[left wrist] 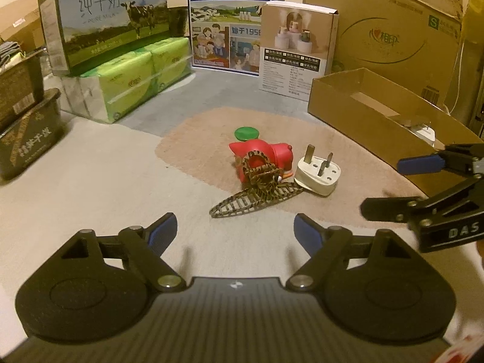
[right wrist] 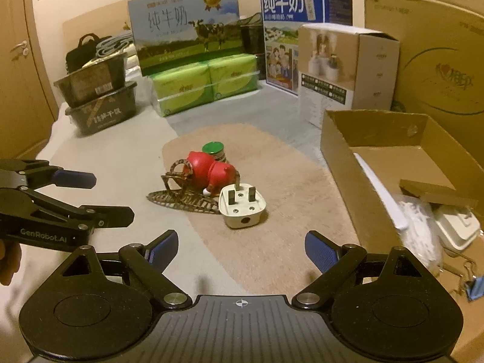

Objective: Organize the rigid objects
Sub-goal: 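Grasp the white three-pin plug with the right tool while the left tool grasps the brass wire hook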

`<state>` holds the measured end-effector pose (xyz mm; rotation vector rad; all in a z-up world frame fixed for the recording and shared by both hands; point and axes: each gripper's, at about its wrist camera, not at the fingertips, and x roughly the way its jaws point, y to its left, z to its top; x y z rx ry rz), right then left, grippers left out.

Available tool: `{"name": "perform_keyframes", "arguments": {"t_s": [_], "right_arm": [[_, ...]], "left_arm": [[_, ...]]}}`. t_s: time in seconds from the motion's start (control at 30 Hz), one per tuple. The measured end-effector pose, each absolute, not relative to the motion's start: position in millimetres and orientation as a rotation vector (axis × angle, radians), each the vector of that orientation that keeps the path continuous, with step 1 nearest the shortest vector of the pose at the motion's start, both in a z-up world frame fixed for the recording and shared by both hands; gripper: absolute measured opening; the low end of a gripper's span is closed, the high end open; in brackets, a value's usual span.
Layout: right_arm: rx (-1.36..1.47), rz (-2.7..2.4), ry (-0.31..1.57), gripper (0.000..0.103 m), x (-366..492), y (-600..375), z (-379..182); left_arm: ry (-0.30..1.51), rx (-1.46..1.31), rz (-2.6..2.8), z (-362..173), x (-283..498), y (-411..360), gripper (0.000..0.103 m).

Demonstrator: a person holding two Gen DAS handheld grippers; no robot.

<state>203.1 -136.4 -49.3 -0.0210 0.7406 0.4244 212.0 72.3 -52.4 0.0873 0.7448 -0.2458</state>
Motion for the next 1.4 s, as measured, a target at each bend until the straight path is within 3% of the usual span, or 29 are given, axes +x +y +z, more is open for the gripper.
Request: {"name": "perform_keyframes", "arguments": {"t_s": [0.37, 0.93, 1.13, 1.4], "right_arm": [[-0.058, 0.447, 0.731, 0.083, 243, -130, -74], [-0.076, 0.52, 0.731, 0.049, 269, -117, -91], [-0.079, 0.486, 0.729, 0.049, 263, -121, -91], [-0.042, 0.449, 0.738, 0.049, 254, -132, -90]], "left_arm": [[0.724, 0.09, -0.285, -69, 240, 62, 0.07], [0.703, 0.066, -0.306, -81, 256, 53, 0.057], [0.686, 0.053, -0.298, -79, 259, 48, 0.046], [0.683, 0.04, -0.265, -80, 263, 45, 0.04]]}}
